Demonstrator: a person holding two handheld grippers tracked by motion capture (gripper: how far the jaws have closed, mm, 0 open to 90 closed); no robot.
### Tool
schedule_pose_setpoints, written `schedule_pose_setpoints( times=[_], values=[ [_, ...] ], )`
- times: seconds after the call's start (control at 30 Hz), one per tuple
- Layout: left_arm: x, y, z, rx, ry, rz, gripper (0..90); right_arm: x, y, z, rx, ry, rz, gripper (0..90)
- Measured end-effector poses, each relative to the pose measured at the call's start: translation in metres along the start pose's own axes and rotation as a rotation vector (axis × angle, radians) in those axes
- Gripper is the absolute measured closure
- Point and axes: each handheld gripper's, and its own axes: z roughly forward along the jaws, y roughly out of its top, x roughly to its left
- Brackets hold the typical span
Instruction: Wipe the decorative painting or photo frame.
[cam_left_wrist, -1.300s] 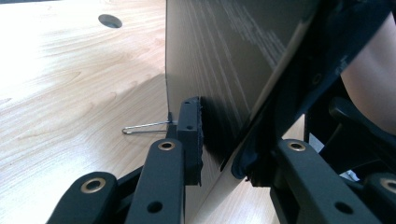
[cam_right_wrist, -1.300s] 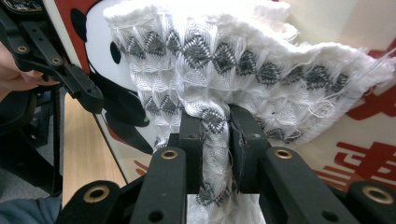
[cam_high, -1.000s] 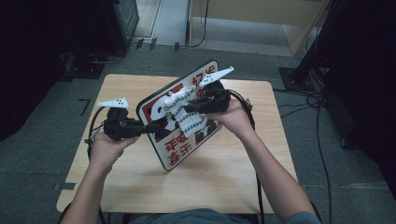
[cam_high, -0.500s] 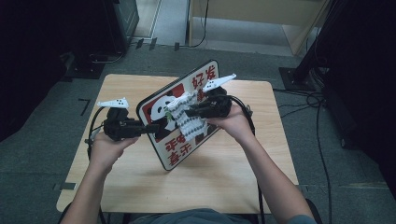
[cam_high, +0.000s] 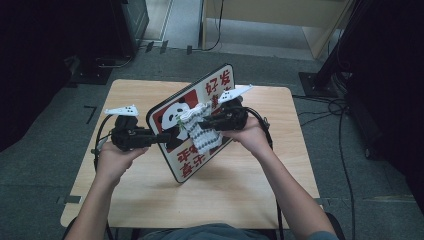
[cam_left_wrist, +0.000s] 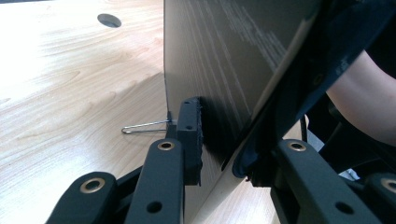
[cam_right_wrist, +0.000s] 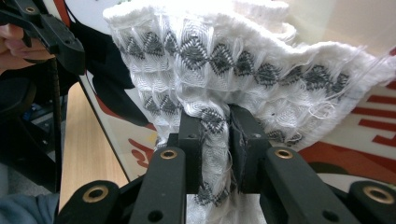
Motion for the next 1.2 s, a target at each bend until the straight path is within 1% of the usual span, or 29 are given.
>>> schedule_pose_setpoints(
  times=[0.2,0.4,0.57,0.63,0.77,0.87,0.93,1.2],
  values=[
    [0.000,0.000,0.000,0.001,-0.002,-0.002,72.1,0.000,-0.006,0.003,0.011,-0.004,0.002,76.6],
    [0.000,0.000,0.000,0.001,-0.002,-0.003,72.1,-0.001,-0.014,0.006,0.027,-0.004,-0.006,76.4],
    [0.000,0.000,0.000,0.001,-0.001,-0.003,72.0,-0.002,-0.020,0.009,0.039,-0.003,0.004,76.4],
    [0.000,0.000,0.000,0.000,-0.001,-0.004,72.0,-0.002,-0.023,0.010,0.056,-0.002,0.011,76.4],
    [0.000,0.000,0.000,0.000,0.000,-0.004,72.0,-0.003,-0.029,0.012,0.055,-0.004,0.009,76.3],
    [0.000,0.000,0.000,0.001,0.000,-0.005,72.0,-0.005,-0.034,0.014,0.060,-0.001,0.024,76.1],
    [0.000,0.000,0.000,0.001,-0.001,-0.005,72.0,-0.006,-0.036,0.014,0.056,-0.002,0.022,76.0],
    [0.000,0.000,0.001,0.000,-0.001,-0.004,71.8,-0.006,-0.045,0.018,0.074,-0.007,0.028,76.2]
  ],
)
